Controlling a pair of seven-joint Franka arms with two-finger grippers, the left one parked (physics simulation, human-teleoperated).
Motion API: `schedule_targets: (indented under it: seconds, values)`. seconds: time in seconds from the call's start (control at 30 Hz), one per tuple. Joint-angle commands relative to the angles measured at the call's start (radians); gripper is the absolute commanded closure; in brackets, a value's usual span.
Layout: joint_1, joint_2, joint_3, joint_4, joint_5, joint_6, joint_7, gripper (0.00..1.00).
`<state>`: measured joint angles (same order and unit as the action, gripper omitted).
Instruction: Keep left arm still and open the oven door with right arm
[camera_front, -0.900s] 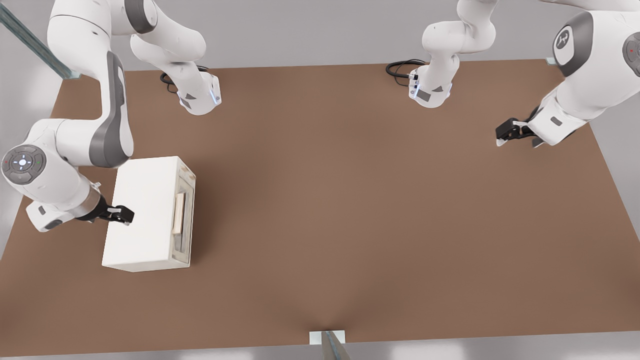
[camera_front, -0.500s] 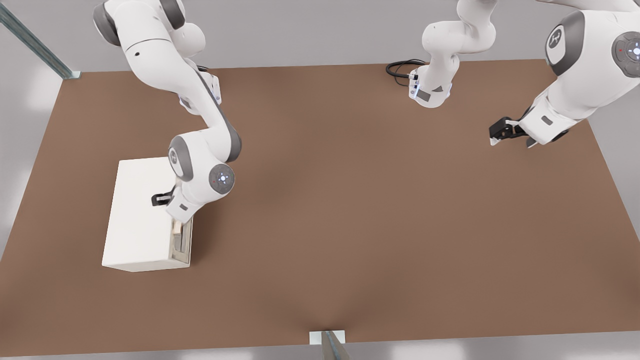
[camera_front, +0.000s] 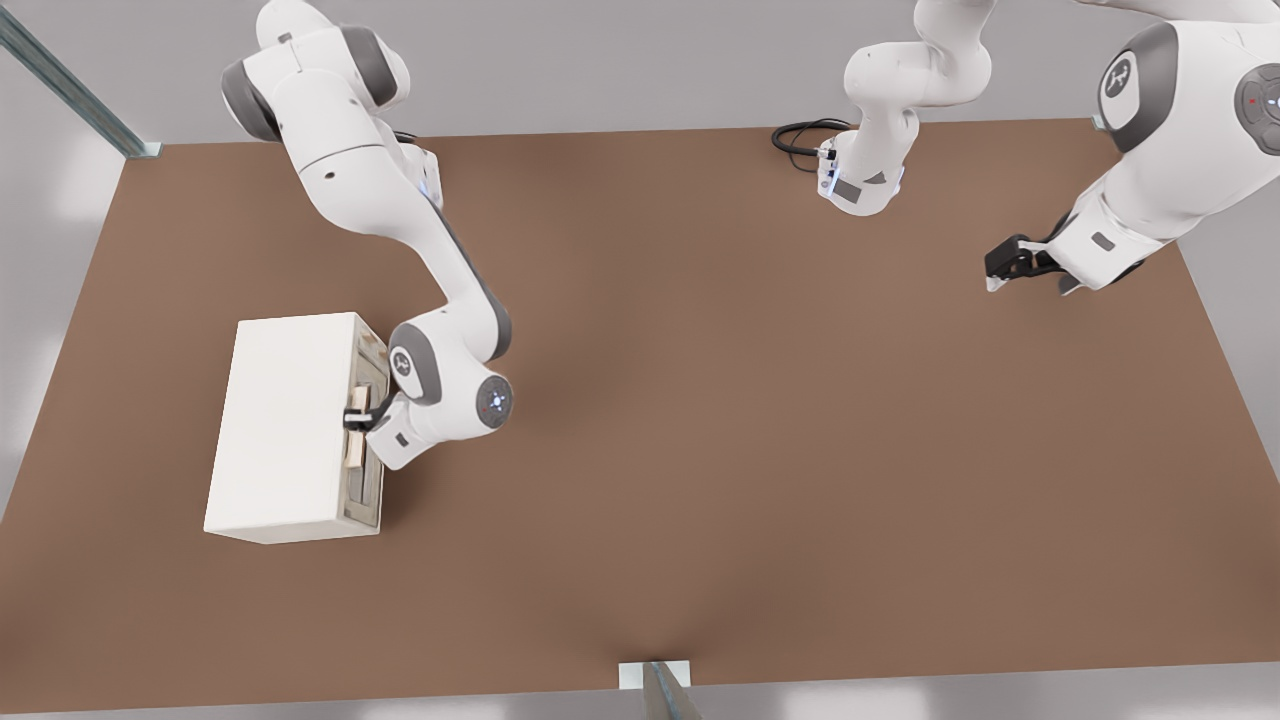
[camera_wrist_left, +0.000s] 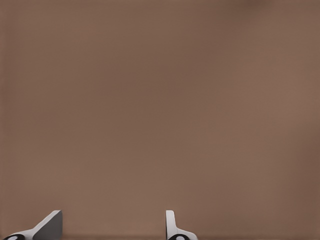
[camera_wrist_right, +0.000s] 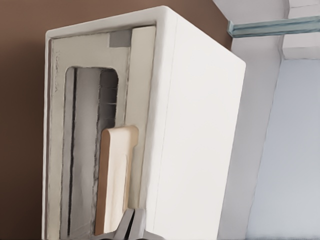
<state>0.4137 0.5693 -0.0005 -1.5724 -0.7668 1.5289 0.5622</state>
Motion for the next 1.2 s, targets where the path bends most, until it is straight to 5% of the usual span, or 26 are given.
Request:
schedule_targets:
  seconds: [0.0,0.63,0.83,0.87,0.9,1.03,1.1,1.17]
  values:
    - [-0.001,0.009,-0.001,0.002,-0.016,-0.003,0.269,0.79]
    - [0.013,0.038,0.002,0.023,0.001,-0.015,0.286,0.79]
    - [0.188,0.320,0.005,0.454,0.262,-0.095,0.530,0.79]
    - [0.146,0.304,0.007,0.494,0.418,-0.082,0.444,0.45]
    - [0.082,0.259,0.008,0.503,0.515,-0.073,0.244,0.00]
    - [-0.232,-0.081,0.007,0.438,0.730,-0.038,-0.456,0.00]
    - [-0.398,-0.342,0.054,0.149,0.753,0.050,-0.573,0.00]
    - [-0.411,-0.374,0.054,0.129,0.745,0.057,-0.588,0.00]
